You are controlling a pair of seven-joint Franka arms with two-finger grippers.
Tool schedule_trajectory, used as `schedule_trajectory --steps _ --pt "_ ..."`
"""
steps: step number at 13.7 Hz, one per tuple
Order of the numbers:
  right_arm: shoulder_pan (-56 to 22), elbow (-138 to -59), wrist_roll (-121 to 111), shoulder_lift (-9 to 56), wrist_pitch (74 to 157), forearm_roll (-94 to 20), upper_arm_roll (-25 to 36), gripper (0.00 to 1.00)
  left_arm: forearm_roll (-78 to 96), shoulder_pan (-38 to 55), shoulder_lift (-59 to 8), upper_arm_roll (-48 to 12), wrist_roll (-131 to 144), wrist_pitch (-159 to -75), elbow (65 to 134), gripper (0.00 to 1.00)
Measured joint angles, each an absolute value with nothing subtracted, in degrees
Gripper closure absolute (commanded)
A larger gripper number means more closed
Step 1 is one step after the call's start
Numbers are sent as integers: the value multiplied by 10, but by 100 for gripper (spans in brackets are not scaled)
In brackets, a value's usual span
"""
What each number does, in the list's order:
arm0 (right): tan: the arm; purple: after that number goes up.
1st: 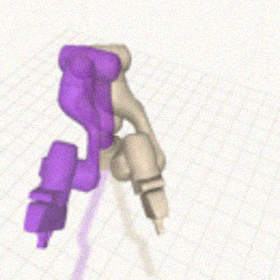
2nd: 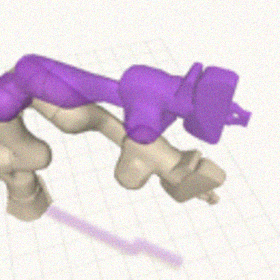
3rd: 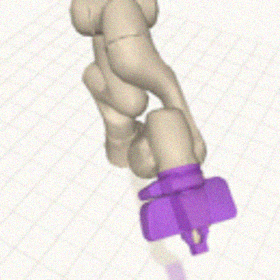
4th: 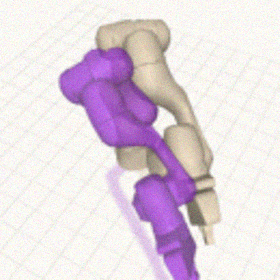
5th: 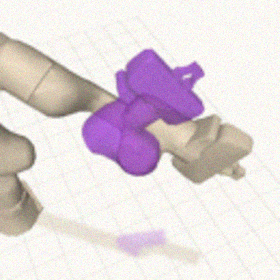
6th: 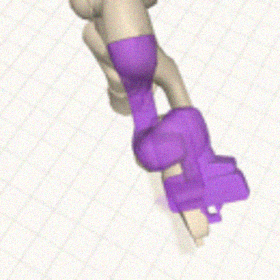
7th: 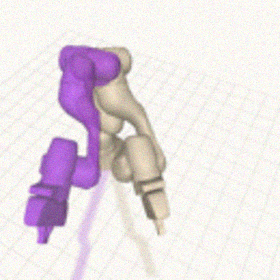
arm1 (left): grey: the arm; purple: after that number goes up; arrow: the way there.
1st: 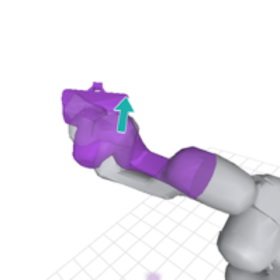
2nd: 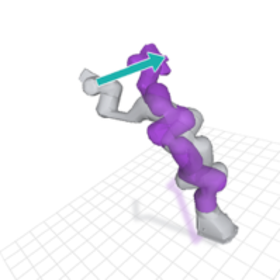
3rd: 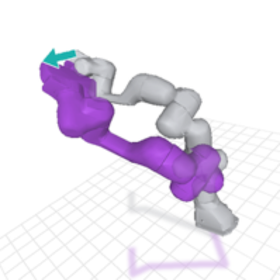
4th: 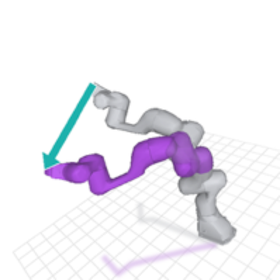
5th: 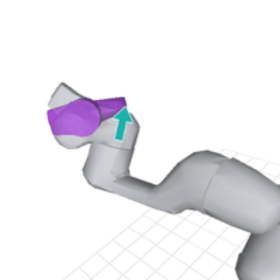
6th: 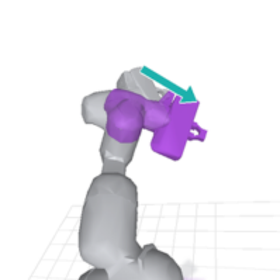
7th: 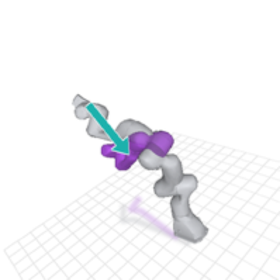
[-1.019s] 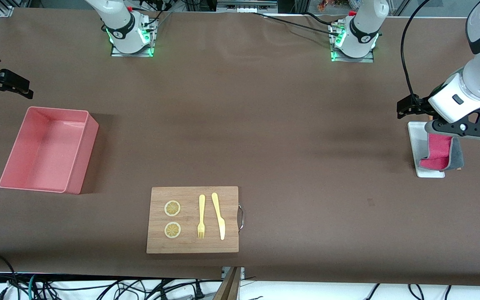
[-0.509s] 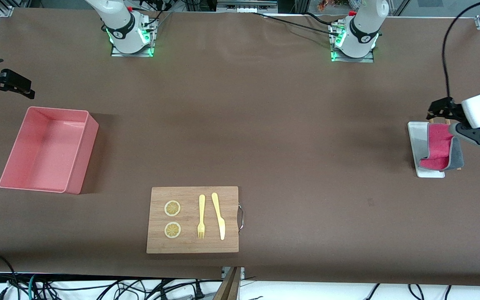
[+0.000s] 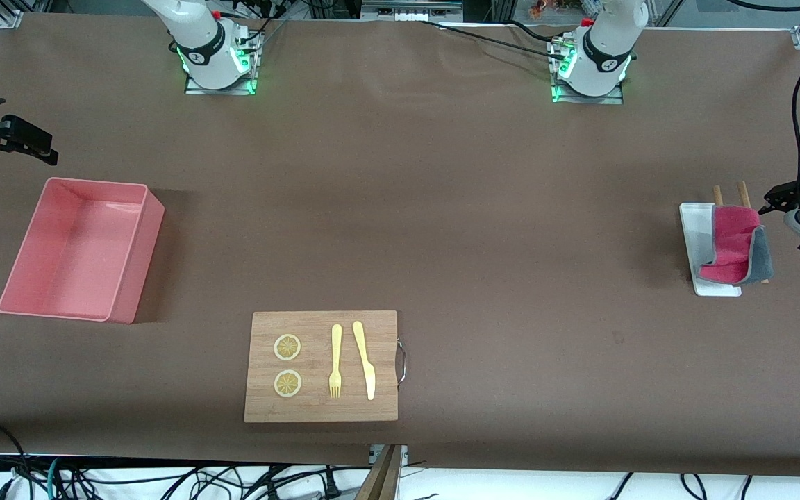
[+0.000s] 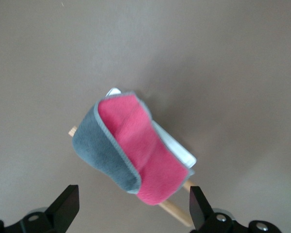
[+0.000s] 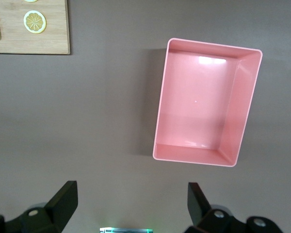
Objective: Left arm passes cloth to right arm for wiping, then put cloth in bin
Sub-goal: 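Grasp the cloth edge with the left gripper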
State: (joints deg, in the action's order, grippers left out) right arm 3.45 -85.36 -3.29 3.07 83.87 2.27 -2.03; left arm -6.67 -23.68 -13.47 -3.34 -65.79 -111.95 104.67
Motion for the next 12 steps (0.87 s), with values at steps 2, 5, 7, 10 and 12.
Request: schedule_trajectory --steps 2,5,7,10,12 --pt "35 -854 -33 31 839 23 -20 0 -67 -269 -136 -33 -707 -1165 1089 35" --pt "35 -854 -33 31 839 23 -20 0 -67 -278 -140 -35 -750 -1175 1105 40" --pt "35 -854 -33 31 839 23 -20 0 -67 -281 -151 -36 -765 -1175 1106 43" --pt "35 -854 -33 31 841 23 -20 0 -66 -285 -169 -38 -775 -1179 1106 63" --pt "35 -854 -33 32 842 23 -20 0 -65 -285 -174 -40 -785 -1181 1105 71"
